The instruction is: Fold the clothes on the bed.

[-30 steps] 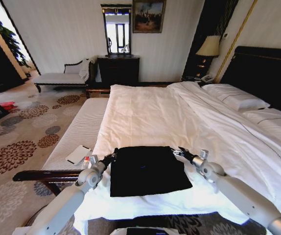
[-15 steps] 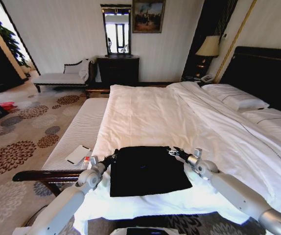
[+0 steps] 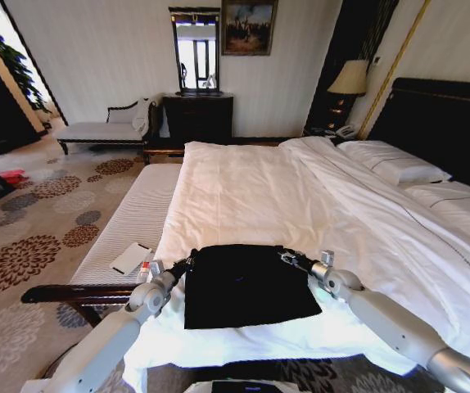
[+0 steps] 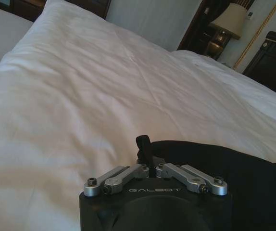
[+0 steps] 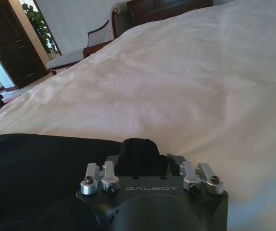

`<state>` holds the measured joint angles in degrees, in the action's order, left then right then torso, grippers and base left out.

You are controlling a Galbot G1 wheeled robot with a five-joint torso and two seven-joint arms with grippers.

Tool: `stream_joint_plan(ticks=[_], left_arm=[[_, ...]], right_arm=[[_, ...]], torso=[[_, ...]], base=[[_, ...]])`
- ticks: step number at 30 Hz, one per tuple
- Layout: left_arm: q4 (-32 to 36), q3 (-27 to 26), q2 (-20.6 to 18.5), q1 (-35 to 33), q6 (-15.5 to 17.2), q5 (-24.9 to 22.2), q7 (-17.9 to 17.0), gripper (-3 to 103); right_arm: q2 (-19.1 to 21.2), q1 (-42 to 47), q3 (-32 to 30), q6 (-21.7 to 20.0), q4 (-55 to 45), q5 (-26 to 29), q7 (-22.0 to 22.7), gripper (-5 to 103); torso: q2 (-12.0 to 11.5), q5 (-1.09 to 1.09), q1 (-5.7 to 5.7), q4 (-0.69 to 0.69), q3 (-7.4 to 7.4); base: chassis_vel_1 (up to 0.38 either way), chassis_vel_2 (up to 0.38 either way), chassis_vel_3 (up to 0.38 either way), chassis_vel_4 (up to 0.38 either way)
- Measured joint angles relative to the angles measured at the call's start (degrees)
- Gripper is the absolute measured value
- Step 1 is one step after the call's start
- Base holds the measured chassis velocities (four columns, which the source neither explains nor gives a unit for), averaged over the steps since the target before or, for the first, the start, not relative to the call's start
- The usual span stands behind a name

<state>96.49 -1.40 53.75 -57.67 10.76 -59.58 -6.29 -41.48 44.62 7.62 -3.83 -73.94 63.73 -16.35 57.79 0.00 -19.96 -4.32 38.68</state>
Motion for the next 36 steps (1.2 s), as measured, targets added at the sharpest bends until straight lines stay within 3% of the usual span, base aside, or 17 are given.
stream_joint_plan(ticks=[4, 6, 12, 16, 25, 36], left_arm=[[0.0, 0.0, 0.0, -0.2, 0.0, 0.0, 0.0, 1], [0.0, -0.1, 0.0, -0.2, 0.0, 0.0, -0.1, 1], [0.2, -0.2, 0.0, -0.2, 0.0, 0.0, -0.3, 1], [0.4, -0.2, 0.1, -0.1, 0.0, -0.1, -0.5, 1], [3.0, -1.1, -0.8, 0.0, 0.0, -0.9, -1.3, 1], [11.7, -4.4, -4.1, 5.0, 0.0, -6.4, -5.0, 1]], right_arm=[[-0.2, 0.0, 0.0, 0.0, -0.6, 0.0, 0.0, 34], [-0.3, 0.0, -0.1, 0.0, -0.6, 0.0, 0.1, 34], [-0.4, 0.5, -0.3, 0.0, -2.5, 0.1, 0.3, 8], [-0.2, 0.7, -0.4, -0.1, -3.5, 0.2, 0.7, 2], [0.5, 2.8, -3.8, -0.1, -5.7, 0.2, 1.5, 2], [4.2, 10.6, -18.7, 1.4, -16.8, -5.2, 2.9, 2]], torso=[[0.0, -0.01, 0.00, 0.01, 0.00], [0.0, -0.01, 0.00, 0.01, 0.00], [0.0, -0.01, 0.00, 0.01, 0.00], [0.0, -0.01, 0.00, 0.01, 0.00], [0.0, 0.00, 0.00, 0.01, 0.00], [0.0, -0.01, 0.00, -0.01, 0.00]], base=[[0.000, 0.000, 0.000, 0.000], [0.000, 0.000, 0.000, 0.000], [0.000, 0.000, 0.000, 0.000], [0.000, 0.000, 0.000, 0.000], [0.000, 0.000, 0.000, 0.000], [0.000, 0.000, 0.000, 0.000]])
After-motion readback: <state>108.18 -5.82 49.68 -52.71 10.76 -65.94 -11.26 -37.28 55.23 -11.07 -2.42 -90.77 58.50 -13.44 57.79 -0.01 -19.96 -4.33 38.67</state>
